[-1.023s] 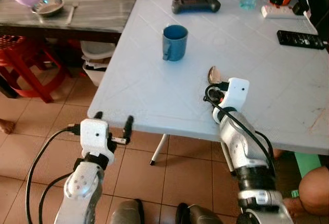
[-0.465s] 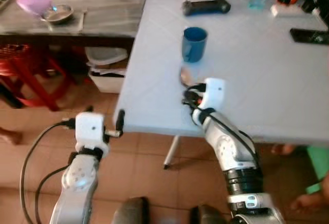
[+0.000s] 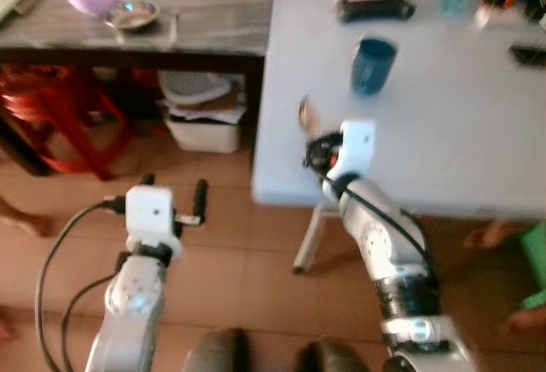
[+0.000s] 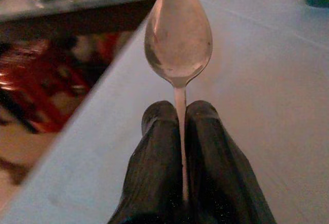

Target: Setting the table

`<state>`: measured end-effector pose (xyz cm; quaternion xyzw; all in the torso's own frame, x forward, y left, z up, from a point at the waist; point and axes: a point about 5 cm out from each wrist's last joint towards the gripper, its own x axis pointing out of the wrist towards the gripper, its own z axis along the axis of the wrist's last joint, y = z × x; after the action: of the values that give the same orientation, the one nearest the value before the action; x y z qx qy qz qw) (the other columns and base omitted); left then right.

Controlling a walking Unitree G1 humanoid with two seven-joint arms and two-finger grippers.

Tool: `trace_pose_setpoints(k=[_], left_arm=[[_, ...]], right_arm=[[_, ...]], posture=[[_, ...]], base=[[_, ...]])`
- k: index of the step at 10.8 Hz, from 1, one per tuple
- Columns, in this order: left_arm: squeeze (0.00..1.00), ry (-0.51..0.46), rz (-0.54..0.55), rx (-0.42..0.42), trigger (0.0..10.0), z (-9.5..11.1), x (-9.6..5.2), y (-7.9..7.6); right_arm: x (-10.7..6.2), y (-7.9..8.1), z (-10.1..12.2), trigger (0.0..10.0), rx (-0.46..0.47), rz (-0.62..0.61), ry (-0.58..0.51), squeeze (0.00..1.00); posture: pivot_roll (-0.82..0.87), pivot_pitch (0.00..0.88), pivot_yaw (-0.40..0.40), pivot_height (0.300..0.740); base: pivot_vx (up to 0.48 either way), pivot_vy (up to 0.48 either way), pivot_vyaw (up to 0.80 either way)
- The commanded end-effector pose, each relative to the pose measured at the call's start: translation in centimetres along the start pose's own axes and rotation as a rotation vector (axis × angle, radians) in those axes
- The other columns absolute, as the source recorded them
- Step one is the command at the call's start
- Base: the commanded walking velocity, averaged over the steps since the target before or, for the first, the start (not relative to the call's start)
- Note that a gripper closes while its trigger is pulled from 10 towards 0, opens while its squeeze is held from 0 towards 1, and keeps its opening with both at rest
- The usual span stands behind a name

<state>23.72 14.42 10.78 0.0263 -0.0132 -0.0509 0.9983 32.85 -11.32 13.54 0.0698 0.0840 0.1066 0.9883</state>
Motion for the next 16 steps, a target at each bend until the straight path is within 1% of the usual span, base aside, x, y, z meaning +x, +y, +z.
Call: trace_pose_setpoints(k=[1,2,4,7,9,10,11,13,16], left_arm=[[0.00,0.000,0.017,0.031,10.0,0.0,-0.2,0.6],[0.00,-0.008,0.021,0.022,10.0,0.2,0.1,0.8],[0.00,-0.027,0.029,0.031,10.0,0.6,0.6,0.9],[0.00,-0.022,0.024,0.021,10.0,0.4,0.5,0.3],[0.00,-0.024,0.022,0.017,10.0,0.4,0.7,0.4],[0.00,-0.028,0.034,0.016,10.0,0.5,0.9,0.9],[0.00,-0.029,0.029,0.021,10.0,0.6,1.1,0.9],[0.00,-0.025,0.023,0.021,10.0,0.4,1.1,0.6],[0.00,-0.033,0.019,0.026,10.0,0.4,1.1,0.5]], right_arm=[[-0.2,0.4,1.0,0.0,-0.029,0.006,-0.068,0.00],[-0.3,0.1,1.5,0.0,-0.043,-0.006,-0.099,0.00],[-0.3,-0.4,2.2,0.0,-0.078,-0.006,-0.142,0.00],[-1.2,-1.2,1.6,0.0,-0.105,-0.022,-0.150,0.00],[-1.5,-1.4,1.5,0.0,-0.124,-0.026,-0.158,0.00],[-1.5,-1.4,1.6,0.0,-0.126,-0.025,-0.164,0.00],[-1.5,-1.3,1.7,0.0,-0.139,-0.016,-0.170,0.00],[-1.6,-1.3,1.5,0.0,-0.146,-0.012,-0.168,0.00],[-1.7,-1.1,1.2,0.0,-0.156,0.003,-0.162,0.00]], posture=[[0.09,0.090,0.025,0.740],[0.09,0.080,0.026,0.740],[0.08,0.085,0.023,0.740],[0.08,0.091,0.020,0.740],[0.07,0.092,0.024,0.740],[0.07,0.092,0.025,0.740],[0.07,0.088,0.029,0.740],[0.07,0.087,0.029,0.740],[0.06,0.082,0.029,0.740]], base=[[0.289,0.382,0.00],[0.398,0.266,0.00],[0.427,0.126,0.00],[0.460,0.000,0.00],[0.480,0.000,0.00],[0.480,0.000,0.00],[0.469,0.000,0.00],[0.452,0.000,0.00],[0.402,0.257,0.00]])
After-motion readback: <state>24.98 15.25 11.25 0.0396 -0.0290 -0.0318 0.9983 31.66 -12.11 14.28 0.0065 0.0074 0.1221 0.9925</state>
